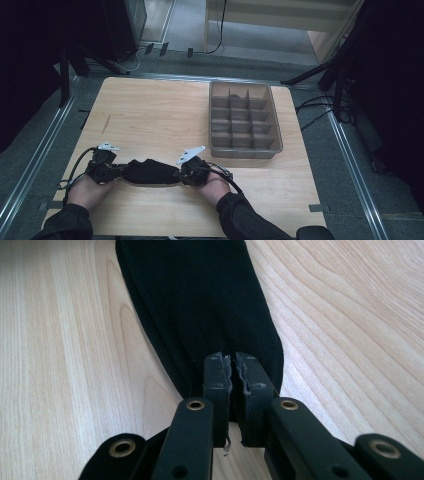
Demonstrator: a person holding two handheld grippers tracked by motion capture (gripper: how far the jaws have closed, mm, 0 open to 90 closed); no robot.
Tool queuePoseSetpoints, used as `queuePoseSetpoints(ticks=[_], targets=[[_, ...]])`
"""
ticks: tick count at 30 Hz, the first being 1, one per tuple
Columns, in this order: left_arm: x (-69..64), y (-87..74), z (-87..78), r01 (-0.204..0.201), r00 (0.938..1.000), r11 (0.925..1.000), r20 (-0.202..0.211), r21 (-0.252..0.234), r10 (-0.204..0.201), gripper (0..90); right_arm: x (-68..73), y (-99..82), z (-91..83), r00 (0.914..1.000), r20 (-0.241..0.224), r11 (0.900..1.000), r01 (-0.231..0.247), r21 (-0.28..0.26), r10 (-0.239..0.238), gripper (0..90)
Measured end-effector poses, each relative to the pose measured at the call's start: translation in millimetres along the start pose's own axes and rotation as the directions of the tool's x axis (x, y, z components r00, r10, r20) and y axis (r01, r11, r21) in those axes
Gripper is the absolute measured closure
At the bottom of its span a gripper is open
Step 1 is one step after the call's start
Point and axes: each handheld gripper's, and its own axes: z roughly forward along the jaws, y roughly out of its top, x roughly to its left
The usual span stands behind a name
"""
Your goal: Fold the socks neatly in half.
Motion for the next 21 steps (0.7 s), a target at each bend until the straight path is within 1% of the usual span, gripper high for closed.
queuePoseSetpoints(ticks=[3, 4, 5, 6, 7, 11, 13, 14, 15, 16, 18, 19, 20, 21], targets=[[2.7, 2.4, 1.2, 0.006, 1.0, 1.0, 0.004, -0.006, -0.006, 81.0, 0.3, 2.3, 1.8, 1.0, 0.0, 1.0, -0.006, 0.001, 0.006, 83.0], [3.7, 3.0, 1.3, 0.012, 0.9999, 0.9999, 0.009, -0.005, -0.012, 80.9, 0.3, 3.4, 2.8, 1.0, 0.002, 1.0, 0.001, -0.001, -0.001, 82.1], [4.2, 3.5, 1.5, 0.021, 0.9997, 0.9997, 0.008, -0.008, -0.021, 80.7, 0.9, 4.4, 3.2, 1.0, 0.004, 1.0, -0.004, 0.002, 0.004, 81.9], [5.5, 4.2, 1.6, 0.017, 0.9998, 0.9998, 0.009, -0.007, -0.017, 80.6, 0.8, 5.3, 4.3, 1.0, 0.008, 1.0, 0.004, -0.001, -0.004, 81.7], [6.1, 4.9, 2.0, 0.019, 0.9998, 0.9998, 0.008, -0.011, -0.019, 80.5, 1.6, 6.3, 4.7, 0.9999, 0.012, 1.0, 0.0, 0.004, 0.0, 81.6], [10.8, 8.5, 2.9, 0.004, 1.0, 0.9999, -0.004, -0.016, -0.004, 79.6, 1.6, 9.2, 8.5, 0.9997, 0.024, 0.9999, 0.002, -0.01, -0.002, 81.4], [12.6, 9.8, 3.4, -0.014, 0.9998, 0.9995, -0.017, -0.027, 0.014, 78.2, 0.4, 10.9, 11.0, 0.9991, 0.04, 0.9996, -0.01, -0.026, 0.011, 77.5], [13.5, 10.6, 3.5, -0.021, 0.9996, 0.9994, -0.018, -0.028, 0.02, 77.4, 0.1, 12.2, 12.5, 0.9988, 0.044, 0.9992, -0.022, -0.034, 0.024, 77.0], [14.8, 11.2, 3.6, -0.018, 0.9997, 0.9993, -0.016, -0.031, 0.018, 76.6, 0.5, 13.5, 13.9, 0.9985, 0.046, 0.9989, -0.029, -0.037, 0.031, 76.8], [16.4, 11.9, 3.8, -0.006, 1.0, 0.9993, -0.008, -0.036, 0.006, 75.2, 1.3, 14.7, 15.3, 0.9984, 0.048, 0.9989, -0.027, -0.037, 0.029, 76.9], [19.8, 12.3, 2.9, 0.016, 0.9998, 0.9988, 0.01, -0.046, -0.016, 72.7, 3.3, 17.0, 16.9, 0.9981, 0.06, 0.9995, -0.011, -0.031, 0.013, 76.7], [19.8, 12.3, 2.9, 0.016, 0.9998, 0.9988, 0.01, -0.046, -0.016, 70.0, 4.2, 18.1, 17.6, 0.9981, 0.059, 0.9996, -0.013, -0.026, 0.014, 76.6], [20.8, 12.2, 1.8, 0.031, 0.9993, 0.9982, 0.021, -0.05, -0.03, 68.1, 4.2, 18.5, 17.9, 0.9981, 0.06, 0.9995, -0.013, -0.027, 0.014, 76.6], [20.8, 12.2, 1.2, 0.038, 0.999, 0.9979, 0.026, -0.052, -0.036, 65.1, 4.4, 18.7, 18.1, 0.9981, 0.06, 0.9995, -0.015, -0.027, 0.016, 76.5]])
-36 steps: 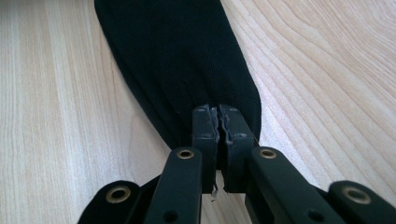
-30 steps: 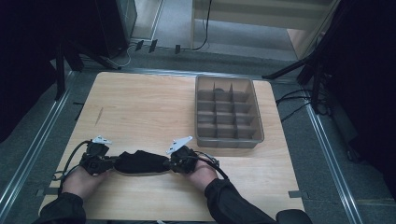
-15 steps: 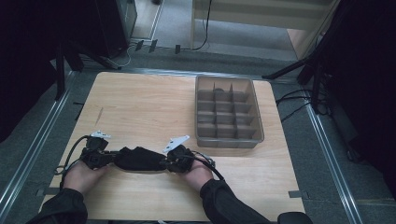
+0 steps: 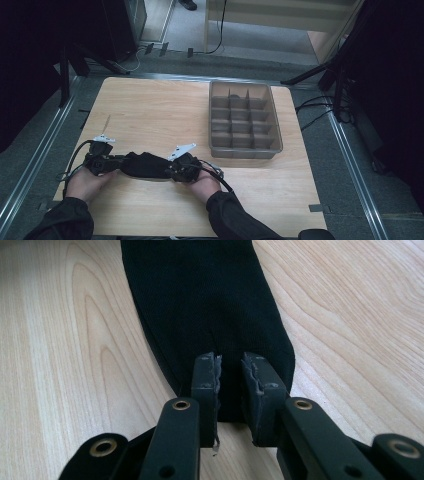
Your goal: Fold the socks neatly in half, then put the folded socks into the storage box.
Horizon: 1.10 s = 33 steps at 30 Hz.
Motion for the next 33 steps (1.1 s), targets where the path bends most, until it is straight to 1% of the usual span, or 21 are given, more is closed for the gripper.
queuePoseSetpoints(ticks=[4, 6, 7, 11, 13, 14, 15, 16, 18, 21, 23, 26, 27, 30, 33], targets=[[-2.0, 0.6, -7.5, 0.004, 1.0, 0.9998, 0.001, -0.02, -0.004, 55.7, 0.6, 0.0, 0.1, 1.0, 0.002, 1.0, -0.002, -0.001, 0.002, 75.9], [-2.4, -0.4, -12.7, 0.006, 1.0, 0.9991, -0.003, -0.042, -0.006, 52.8, 0.5, 0.0, 0.0, 1.0, 0.001, 1.0, -0.003, 0.0, 0.003, 75.8], [-2.3, -1.2, -14.8, 0.01, 0.9999, 0.9989, -0.01, -0.045, -0.01, 50.9, 0.5, 0.0, 0.1, 1.0, 0.001, 1.0, 0.0, -0.001, 0.0, 75.7], [0.6, -5.4, -17.5, 0.023, 0.9994, 0.9985, -0.024, -0.049, -0.025, 49.5, 0.4, 0.0, 0.1, 1.0, 0.001, 1.0, 0.002, -0.002, -0.002, 75.8], [1.9, -6.0, -15.7, 0.023, 0.9995, 0.9992, -0.022, -0.034, -0.023, 49.0, 0.3, 0.0, 0.1, 1.0, 0.0, 1.0, -0.002, -0.001, 0.002, 75.7], [1.6, -6.0, -14.6, 0.015, 0.9994, 0.9995, -0.031, -0.029, -0.016, 48.6, 0.4, 0.0, 0.1, 1.0, 0.001, 1.0, -0.002, -0.001, 0.002, 75.8], [0.4, -6.1, -13.6, 0.004, 0.999, 0.9995, -0.044, -0.032, -0.006, 49.1, 0.5, -0.1, 0.1, 1.0, 0.002, 1.0, -0.002, -0.001, 0.002, 75.7], [-0.5, -5.9, -13.3, -0.006, 0.9988, 0.9996, -0.048, -0.028, 0.005, 49.2, 0.6, 0.0, 0.1, 1.0, 0.002, 1.0, -0.002, -0.001, 0.002, 75.8], [-1.4, -5.9, -12.2, -0.013, 0.9989, 0.9994, -0.045, -0.034, 0.012, 49.4, 0.6, 0.1, 0.1, 1.0, 0.003, 1.0, 0.001, 0.0, -0.001, 75.7], [0.3, -6.7, -9.0, -0.007, 0.9992, 0.9998, -0.041, -0.019, 0.007, 49.8, 0.4, 0.0, 0.1, 1.0, 0.0, 1.0, -0.003, -0.001, 0.003, 75.8], [1.7, -8.1, -7.1, 0.008, 0.9992, 0.9998, -0.039, -0.018, -0.009, 49.7, 0.4, -0.3, 0.0, 1.0, 0.0, 1.0, -0.001, -0.002, 0.001, 75.7], [2.9, -9.4, -4.8, 0.01, 0.9995, 0.9999, -0.03, -0.013, -0.011, 49.8, 0.7, -0.3, 0.1, 1.0, 0.003, 1.0, 0.001, -0.001, -0.001, 75.7], [2.7, -9.6, -4.2, 0.015, 0.9997, 0.9998, -0.021, -0.01, -0.015, 50.0, 0.5, -0.3, 0.2, 1.0, 0.004, 1.0, 0.006, -0.004, -0.006, 75.7], [1.5, -9.7, -2.8, 0.003, 0.9999, 1.0, -0.014, -0.008, -0.004, 52.7, 0.5, -0.3, 0.2, 1.0, 0.004, 1.0, 0.005, -0.004, -0.005, 75.7], [0.7, -10.0, -1.0, -0.003, 1.0, 1.0, -0.009, 0.0, 0.003, 57.4, 1.1, -0.3, 0.2, 1.0, 0.006, 1.0, 0.004, -0.003, -0.004, 75.7]])
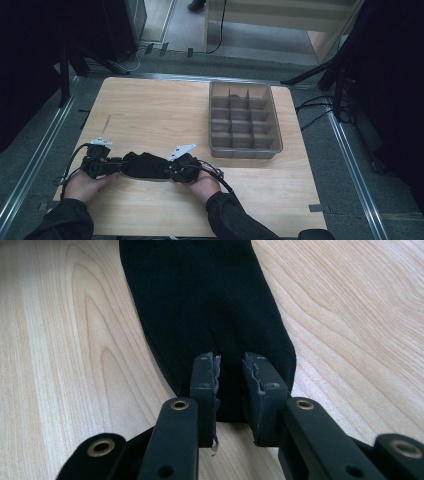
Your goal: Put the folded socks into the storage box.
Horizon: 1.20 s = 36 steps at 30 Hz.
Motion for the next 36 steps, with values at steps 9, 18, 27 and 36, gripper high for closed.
queuePoseSetpoints(ticks=[9, 18, 27, 36], targets=[[-0.1, 0.6, 0.5, 0.012, 0.9997, 0.9998, 0.02, 0.015, -0.012, 70.2, 0.4, -0.7, 0.0, 1.0, 0.001, 1.0, -0.005, -0.004, 0.005, 75.8], [4.3, 5.1, -5.6, 0.079, 0.9943, 0.9958, 0.069, 0.046, -0.082, 81.4, 1.0, 3.0, -2.6, 0.9995, -0.03, 0.9997, -0.014, -0.019, 0.013, 72.0], [-1.5, 11.0, -25.0, 0.057, 0.9952, 0.9983, 0.079, 0.013, -0.058, 81.4, 7.3, 26.5, -3.8, 0.9987, -0.05, 0.9987, 0.008, -0.05, -0.01, 72.8], [-6.6, 15.3, -36.6, 0.053, 0.9932, 0.9986, 0.104, -0.006, -0.052, 81.4, 11.2, 48.6, 11.1, 0.997, -0.07, 0.9977, 0.028, -0.062, -0.033, 72.5]])
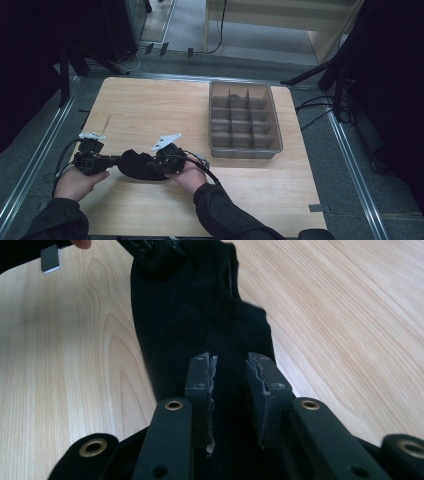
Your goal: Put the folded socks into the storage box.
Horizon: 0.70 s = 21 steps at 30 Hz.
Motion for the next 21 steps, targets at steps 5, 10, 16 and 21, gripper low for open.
queuePoseSetpoints(ticks=[5, 10, 16, 21], targets=[[-1.7, 1.1, -3.9, 0.014, 0.9996, 0.9998, 0.024, -0.011, -0.014, 81.5, 2.9, 10.7, 12.3, 0.9998, -0.016, 0.9999, 0.013, -0.004, -0.013, 71.4], [-3.8, 2.3, -5.2, 0.008, 0.9979, 0.9997, 0.064, -0.022, -0.007, 82.7, 8.6, 15.2, 26.0, 0.9995, -0.027, 0.9998, 0.019, 0.01, -0.019, 71.0], [-7.1, 2.9, 0.5, -0.009, 0.9965, 0.9999, 0.083, 0.008, 0.008, 84.0, 15.9, 13.4, 51.3, 0.999, -0.027, 0.9982, 0.036, 0.048, -0.035, 65.8], [-10.8, 3.1, 3.1, -0.015, 0.9954, 0.9997, 0.095, 0.021, 0.013, 84.1, 19.0, 11.0, 60.0, 0.9983, -0.031, 0.9981, 0.05, 0.035, -0.049, 62.1]])
